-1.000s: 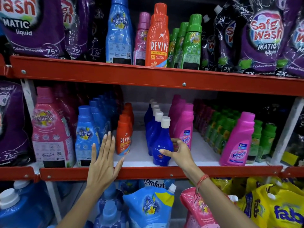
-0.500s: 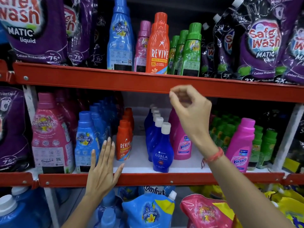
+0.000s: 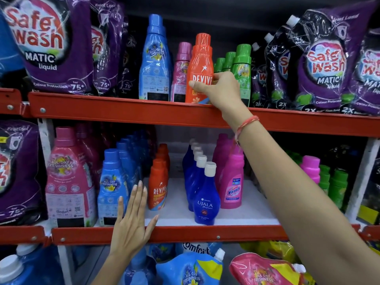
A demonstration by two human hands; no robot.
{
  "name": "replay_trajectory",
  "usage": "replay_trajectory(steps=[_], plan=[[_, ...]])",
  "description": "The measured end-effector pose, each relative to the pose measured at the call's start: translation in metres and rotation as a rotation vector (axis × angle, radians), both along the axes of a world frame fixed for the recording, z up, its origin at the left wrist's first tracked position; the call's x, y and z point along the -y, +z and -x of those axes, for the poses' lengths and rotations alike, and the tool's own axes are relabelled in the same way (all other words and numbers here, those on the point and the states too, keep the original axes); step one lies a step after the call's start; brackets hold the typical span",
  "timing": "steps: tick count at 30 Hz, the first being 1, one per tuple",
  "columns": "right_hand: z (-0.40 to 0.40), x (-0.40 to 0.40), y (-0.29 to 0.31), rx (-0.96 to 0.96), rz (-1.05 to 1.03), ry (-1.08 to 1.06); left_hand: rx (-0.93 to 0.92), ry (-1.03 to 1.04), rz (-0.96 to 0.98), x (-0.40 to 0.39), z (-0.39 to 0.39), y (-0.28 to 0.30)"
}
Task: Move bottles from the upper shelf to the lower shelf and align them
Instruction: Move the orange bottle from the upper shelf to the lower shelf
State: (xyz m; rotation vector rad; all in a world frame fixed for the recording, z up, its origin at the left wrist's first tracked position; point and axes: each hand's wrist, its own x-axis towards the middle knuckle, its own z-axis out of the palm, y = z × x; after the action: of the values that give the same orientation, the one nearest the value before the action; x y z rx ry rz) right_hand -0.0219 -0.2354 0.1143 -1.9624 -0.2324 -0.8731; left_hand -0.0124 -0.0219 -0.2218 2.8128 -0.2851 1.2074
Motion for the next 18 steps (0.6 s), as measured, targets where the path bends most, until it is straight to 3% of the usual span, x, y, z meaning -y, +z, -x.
replay_trajectory(steps=[7,11,18], plan=[[0.020,0.001,-0.002,0.118,-0.267,0.181,-0.029,-0.046,0.011,-0.001,0.001,0.002],[0.041,0.007,-0.001,0.181,-0.313,0.259,-0.025,-0.053,0.010,-0.001,0.003,0.004],[0.089,0.009,-0.043,0.073,-0.336,0.418,-0.060,-0.032,-0.017,0.000,0.004,0.004]])
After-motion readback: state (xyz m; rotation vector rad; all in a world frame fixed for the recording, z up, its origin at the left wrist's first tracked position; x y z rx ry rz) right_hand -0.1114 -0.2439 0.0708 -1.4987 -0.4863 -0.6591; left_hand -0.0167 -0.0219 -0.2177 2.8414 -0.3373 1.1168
